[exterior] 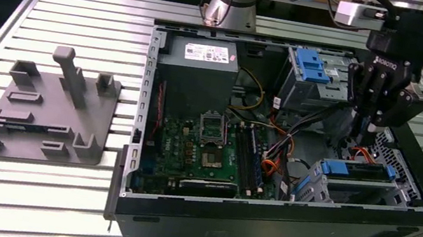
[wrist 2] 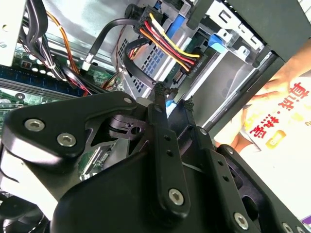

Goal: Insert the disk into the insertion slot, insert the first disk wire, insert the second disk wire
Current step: 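Insert the second disk wire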

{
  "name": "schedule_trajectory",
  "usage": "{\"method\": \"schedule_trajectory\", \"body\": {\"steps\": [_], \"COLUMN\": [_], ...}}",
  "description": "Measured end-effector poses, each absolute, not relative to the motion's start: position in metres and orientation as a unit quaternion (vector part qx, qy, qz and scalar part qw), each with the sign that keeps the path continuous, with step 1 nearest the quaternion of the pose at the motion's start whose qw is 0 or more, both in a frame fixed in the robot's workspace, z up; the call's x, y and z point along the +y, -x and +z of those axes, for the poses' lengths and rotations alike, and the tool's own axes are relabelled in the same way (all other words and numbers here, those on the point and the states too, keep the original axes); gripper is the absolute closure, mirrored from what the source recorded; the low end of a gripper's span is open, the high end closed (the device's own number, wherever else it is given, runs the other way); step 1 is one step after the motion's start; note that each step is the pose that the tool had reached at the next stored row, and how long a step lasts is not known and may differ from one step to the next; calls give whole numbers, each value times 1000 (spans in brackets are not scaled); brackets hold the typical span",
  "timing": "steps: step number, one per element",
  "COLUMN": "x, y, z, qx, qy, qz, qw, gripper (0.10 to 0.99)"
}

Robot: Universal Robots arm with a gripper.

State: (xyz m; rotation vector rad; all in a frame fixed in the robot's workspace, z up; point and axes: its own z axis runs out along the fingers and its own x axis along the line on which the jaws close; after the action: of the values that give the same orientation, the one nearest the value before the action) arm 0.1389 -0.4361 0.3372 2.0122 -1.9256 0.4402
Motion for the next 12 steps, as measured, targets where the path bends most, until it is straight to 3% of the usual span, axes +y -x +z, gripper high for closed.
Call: {"method": "schedule_trajectory", "body": {"steps": [12], "x": [-439], "y": [-139], "z": [337], "qx": [-674], "qy": [-705], "qz": [153], "qw": [159], "gripper": [788]}}
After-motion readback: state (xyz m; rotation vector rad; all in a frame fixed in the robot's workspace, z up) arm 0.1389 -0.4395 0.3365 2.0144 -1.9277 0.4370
